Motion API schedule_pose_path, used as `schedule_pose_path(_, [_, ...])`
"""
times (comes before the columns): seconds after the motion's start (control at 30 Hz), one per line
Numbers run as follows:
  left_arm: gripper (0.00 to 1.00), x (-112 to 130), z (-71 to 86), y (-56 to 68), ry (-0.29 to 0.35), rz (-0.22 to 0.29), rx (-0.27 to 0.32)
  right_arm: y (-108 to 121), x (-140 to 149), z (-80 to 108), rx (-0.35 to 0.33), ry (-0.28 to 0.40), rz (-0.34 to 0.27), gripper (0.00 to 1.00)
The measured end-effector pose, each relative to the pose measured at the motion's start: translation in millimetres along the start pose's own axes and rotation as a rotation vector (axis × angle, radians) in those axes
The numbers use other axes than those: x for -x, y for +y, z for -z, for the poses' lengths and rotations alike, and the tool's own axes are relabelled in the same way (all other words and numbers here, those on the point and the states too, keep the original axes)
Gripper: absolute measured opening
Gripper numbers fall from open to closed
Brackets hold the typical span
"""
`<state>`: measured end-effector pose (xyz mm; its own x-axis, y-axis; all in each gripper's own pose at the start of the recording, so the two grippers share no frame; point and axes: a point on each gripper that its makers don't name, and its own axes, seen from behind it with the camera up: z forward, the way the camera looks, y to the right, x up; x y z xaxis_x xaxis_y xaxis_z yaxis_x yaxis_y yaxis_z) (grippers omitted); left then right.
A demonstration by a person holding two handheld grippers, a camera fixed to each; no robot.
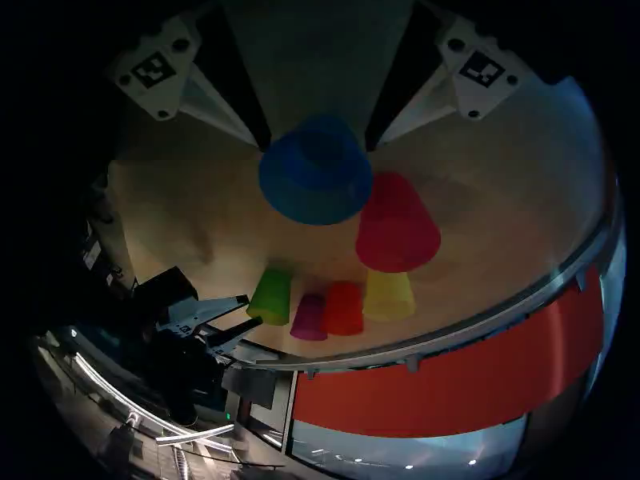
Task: Pour water
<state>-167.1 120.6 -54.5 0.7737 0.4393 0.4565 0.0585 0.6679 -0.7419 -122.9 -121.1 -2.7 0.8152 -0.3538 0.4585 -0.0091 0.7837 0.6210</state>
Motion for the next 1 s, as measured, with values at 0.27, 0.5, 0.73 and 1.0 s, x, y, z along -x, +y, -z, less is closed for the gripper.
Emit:
schedule_pose_path(0.27, [0.87, -2.7, -8.3, -1.8, -0.003, 0.002, 0.005, 0.9, 5.0, -10.2, -0.006, -0.021, -0.007, 1.00])
schedule_pose_path(0.5, [0.87, -4.2, -13.4, -1.4, -0.002, 0.002, 0.013, 1.2, 5.4, -19.4, -0.012, -0.029, -0.008, 0.99])
schedule_pose_path(0.73, [0.87, -4.5, -17.4, -2.5, -0.005, 0.004, 0.017, 0.7, 4.7, -30.6, -0.021, -0.033, -0.013, 1.00])
schedule_pose_path(1.0, [0.87, -3.6, -21.5, -2.9, -0.009, -0.003, 0.011, 0.0, 0.4, -38.9, -0.034, -0.029, -0.025, 0.99])
